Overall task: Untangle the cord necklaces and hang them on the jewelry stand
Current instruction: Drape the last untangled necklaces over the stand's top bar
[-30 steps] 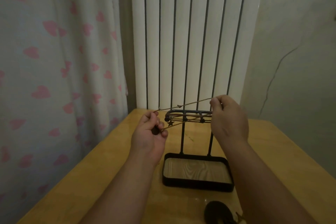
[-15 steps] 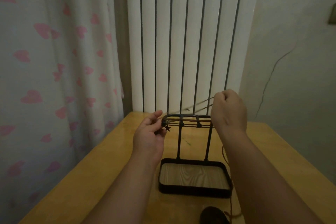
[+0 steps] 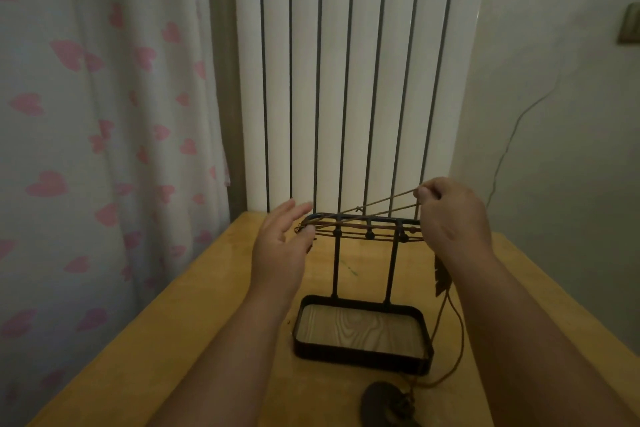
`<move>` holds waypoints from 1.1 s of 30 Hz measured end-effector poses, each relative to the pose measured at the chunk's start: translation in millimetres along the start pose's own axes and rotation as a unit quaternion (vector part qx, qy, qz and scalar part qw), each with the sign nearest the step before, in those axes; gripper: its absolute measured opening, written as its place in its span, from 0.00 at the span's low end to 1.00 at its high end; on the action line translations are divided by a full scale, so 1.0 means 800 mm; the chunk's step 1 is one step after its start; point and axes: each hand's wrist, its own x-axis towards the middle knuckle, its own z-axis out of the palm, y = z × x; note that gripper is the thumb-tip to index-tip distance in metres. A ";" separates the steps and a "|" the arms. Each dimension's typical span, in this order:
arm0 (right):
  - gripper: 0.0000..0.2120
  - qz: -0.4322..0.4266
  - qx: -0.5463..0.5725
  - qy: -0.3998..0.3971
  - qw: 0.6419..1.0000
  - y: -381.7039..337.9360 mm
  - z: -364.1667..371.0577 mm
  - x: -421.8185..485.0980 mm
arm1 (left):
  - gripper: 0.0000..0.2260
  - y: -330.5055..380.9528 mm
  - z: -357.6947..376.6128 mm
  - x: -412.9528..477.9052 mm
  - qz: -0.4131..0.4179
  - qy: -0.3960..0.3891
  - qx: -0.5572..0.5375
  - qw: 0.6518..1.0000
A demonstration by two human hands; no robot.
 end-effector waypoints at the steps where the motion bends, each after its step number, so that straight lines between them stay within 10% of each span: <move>1: 0.11 -0.002 0.002 -0.005 1.000 0.003 -0.001 -0.001 | 0.15 -0.001 0.002 0.002 0.022 -0.020 0.039 0.999; 33: 0.07 0.071 0.204 0.050 0.975 0.095 0.001 -0.088 | 0.15 -0.004 0.017 -0.015 0.049 0.004 0.208 0.977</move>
